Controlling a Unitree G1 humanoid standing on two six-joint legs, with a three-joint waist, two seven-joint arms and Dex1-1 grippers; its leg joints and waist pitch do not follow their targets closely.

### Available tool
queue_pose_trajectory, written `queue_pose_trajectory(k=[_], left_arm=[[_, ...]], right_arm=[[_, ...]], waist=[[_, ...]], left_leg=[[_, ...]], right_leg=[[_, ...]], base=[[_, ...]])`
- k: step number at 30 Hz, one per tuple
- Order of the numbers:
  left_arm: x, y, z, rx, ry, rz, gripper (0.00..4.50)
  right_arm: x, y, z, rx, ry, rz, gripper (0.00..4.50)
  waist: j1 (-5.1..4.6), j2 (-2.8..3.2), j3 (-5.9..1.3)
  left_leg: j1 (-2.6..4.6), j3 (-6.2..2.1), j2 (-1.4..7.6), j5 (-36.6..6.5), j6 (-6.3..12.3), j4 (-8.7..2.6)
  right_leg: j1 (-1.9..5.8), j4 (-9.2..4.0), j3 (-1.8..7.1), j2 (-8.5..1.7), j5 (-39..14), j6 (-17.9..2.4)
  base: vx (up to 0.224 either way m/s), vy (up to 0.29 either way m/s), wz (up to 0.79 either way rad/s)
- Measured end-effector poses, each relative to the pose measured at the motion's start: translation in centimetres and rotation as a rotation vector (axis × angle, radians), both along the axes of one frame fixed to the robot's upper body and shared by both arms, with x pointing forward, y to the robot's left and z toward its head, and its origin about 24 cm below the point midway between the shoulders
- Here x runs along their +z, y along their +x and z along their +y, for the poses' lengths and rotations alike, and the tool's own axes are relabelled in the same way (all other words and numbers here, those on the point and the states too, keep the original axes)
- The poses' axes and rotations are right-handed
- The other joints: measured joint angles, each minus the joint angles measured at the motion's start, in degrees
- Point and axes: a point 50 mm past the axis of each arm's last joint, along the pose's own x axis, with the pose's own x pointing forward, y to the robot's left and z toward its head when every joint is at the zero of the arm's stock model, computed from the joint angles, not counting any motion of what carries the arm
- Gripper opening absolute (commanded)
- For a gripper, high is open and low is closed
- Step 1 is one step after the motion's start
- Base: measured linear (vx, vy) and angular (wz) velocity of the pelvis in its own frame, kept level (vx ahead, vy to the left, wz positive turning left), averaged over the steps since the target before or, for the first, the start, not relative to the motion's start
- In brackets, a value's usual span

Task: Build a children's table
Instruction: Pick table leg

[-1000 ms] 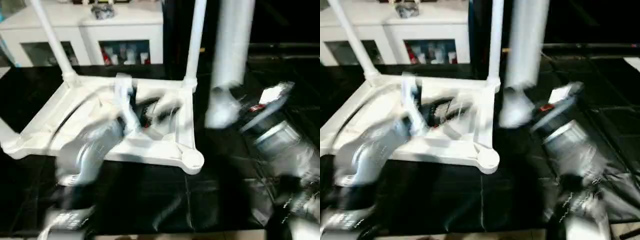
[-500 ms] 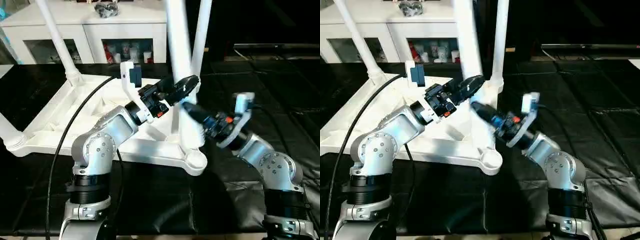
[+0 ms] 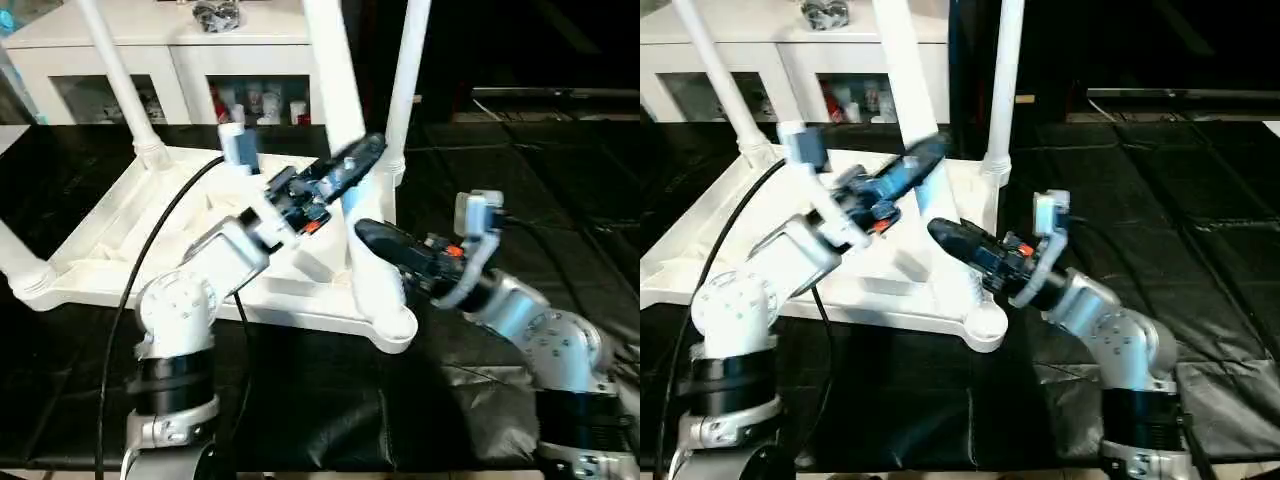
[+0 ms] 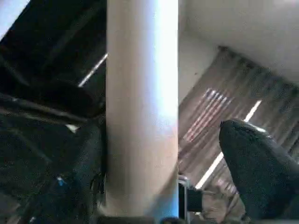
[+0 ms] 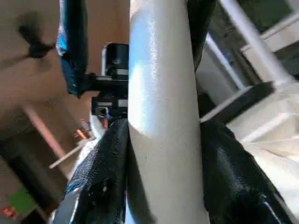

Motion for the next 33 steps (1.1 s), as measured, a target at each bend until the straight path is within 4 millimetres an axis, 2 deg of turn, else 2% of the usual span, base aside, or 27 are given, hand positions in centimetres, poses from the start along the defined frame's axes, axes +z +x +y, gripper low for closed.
queue_pose_trajectory(k=[1, 2, 5, 9, 14, 16, 17, 18, 19, 23, 25, 28, 31, 33], left_arm=[[0.0, -0.1, 0.0, -0.012, 0.004, -0.006, 3.62], [0.0, -0.1, 0.1, -0.021, 0.011, -0.012, 3.33], [-0.4, 0.1, -0.2, -0.003, 0.101, -0.014, 3.21], [-1.0, 0.9, -0.4, 0.124, 0.275, 0.004, 3.21], [-1.8, 2.1, -0.4, 0.301, 0.398, 0.082, 3.21], [-1.9, 2.9, -0.7, 0.402, 0.439, 0.14, 3.21], [-2.0, 3.1, -0.8, 0.431, 0.437, 0.16, 3.21], [-2.0, 3.3, -0.9, 0.452, 0.427, 0.181, 2.94], [-2.0, 3.4, -1.0, 0.474, 0.415, 0.202, 2.88], [-1.9, 4.0, -1.2, 0.557, 0.39, 0.269, 2.82], [-2.0, 4.3, -1.4, 0.598, 0.377, 0.304, 2.51], [-2.3, 4.5, -1.2, 0.65, 0.388, 0.335, 2.44], [-2.3, 4.6, -1.1, 0.674, 0.388, 0.339, 2.06], [-2.3, 4.6, -1.0, 0.681, 0.385, 0.339, 2.0]], right_arm=[[0.0, -0.1, 0.0, 0.013, -0.001, -0.004, 1.85], [0.0, -0.1, 0.0, 0.019, -0.007, -0.007, 1.85], [-0.1, 0.1, 0.1, -0.015, -0.042, -0.029, 1.85], [-0.4, 0.9, 0.6, -0.137, -0.147, -0.055, 1.85], [-0.5, 2.1, 1.2, -0.3, -0.344, -0.126, 1.85], [-0.7, 2.7, 1.6, -0.389, -0.518, -0.226, 1.85], [-0.8, 2.8, 2.1, -0.403, -0.553, -0.257, 1.85], [-0.8, 2.8, 2.5, -0.416, -0.578, -0.281, 1.85], [-0.9, 2.8, 3.0, -0.433, -0.602, -0.306, 1.85], [-0.8, 3.0, 4.1, -0.495, -0.67, -0.387, 1.85], [-1.0, 3.2, 4.5, -0.523, -0.681, -0.391, 1.85], [-1.2, 3.4, 4.9, -0.554, -0.694, -0.397, 1.85], [-1.3, 3.5, 5.1, -0.566, -0.695, -0.397, 1.84], [-1.3, 3.5, 5.2, -0.575, -0.699, -0.408, 1.84]], waist=[[0.03, 0.01, 0.0], [0.04, 0.01, 0.0], [0.11, 0.01, 0.0], [-0.05, 0.02, -0.01], [-0.23, 0.01, -0.01], [-0.3, 0.01, -0.01], [-0.41, 0.0, 0.0], [-0.48, 0.0, 0.0], [-0.52, 0.0, 0.0], [-0.67, -0.01, 0.0], [-0.75, -0.01, 0.01], [-0.75, -0.04, 0.03], [-0.76, -0.11, 0.05], [-0.74, -0.14, 0.04]], left_leg=[[0.0, 0.0, 0.0, 0.0, 0.0, 0.01], [0.0, 0.0, 0.0, 0.0, 0.01, 0.01], [0.02, -0.01, 0.01, 0.0, 0.0, 0.01], [0.02, -0.02, 0.01, 0.0, -0.03, 0.01], [0.0, -0.02, 0.0, 0.0, -0.04, 0.02], [0.0, -0.03, 0.0, 0.0, -0.04, 0.06], [-0.01, -0.02, 0.0, 0.0, -0.04, 0.06], [-0.05, -0.03, 0.0, 0.0, -0.04, 0.06], [-0.07, -0.02, 0.0, 0.0, -0.03, 0.06], [-0.06, -0.02, -0.01, 0.0, -0.01, 0.07], [-0.07, -0.02, -0.01, 0.0, 0.0, 0.08], [-0.05, -0.03, 0.0, 0.0, 0.0, 0.08], [-0.05, -0.03, 0.0, 0.0, 0.01, 0.1], [-0.05, -0.03, 0.0, 0.0, 0.01, 0.11]], right_leg=[[0.01, 0.01, 0.0, 0.0, 0.0, 0.0], [0.01, 0.0, 0.0, 0.0, 0.0, 0.0], [0.03, 0.01, 0.01, 0.0, 0.0, 0.0], [0.02, 0.03, 0.0, 0.0, 0.1, 0.0], [0.01, 0.05, 0.01, 0.0, 0.1, 0.0], [0.0, 0.05, 0.01, 0.0, 0.1, 0.0], [-0.01, 0.05, 0.01, 0.0, 0.1, 0.1], [0.0, 0.05, 0.01, 0.0, 0.1, 0.1], [-0.01, 0.04, 0.01, 0.0, 0.1, 0.1], [-0.04, 0.01, 0.01, 0.0, 0.1, 0.1], [-0.05, 0.01, 0.01, 0.0, 0.1, 0.1], [-0.05, 0.02, 0.01, 0.0, 0.1, 0.1], [-0.04, 0.02, 0.01, 0.0, 0.1, 0.1], [-0.04, 0.02, 0.01, 0.0, 0.1, 0.1]], base=[[0.0, 0.0, 0.0], [0.0, 0.0, 0.0], [0.0, 0.0, 0.0], [0.0, 0.0, 0.0], [0.0, 0.0, 0.0], [0.0, 0.0, 0.0], [0.0, 0.0, 0.0], [0.0, 0.0, 0.0], [0.0, 0.0, 0.0], [0.0, 0.0, 0.0], [0.0, 0.0, 0.0], [0.0, 0.0, 0.0], [0.0, 0.0, 0.0], [0.0, 0.0, 0.0]])
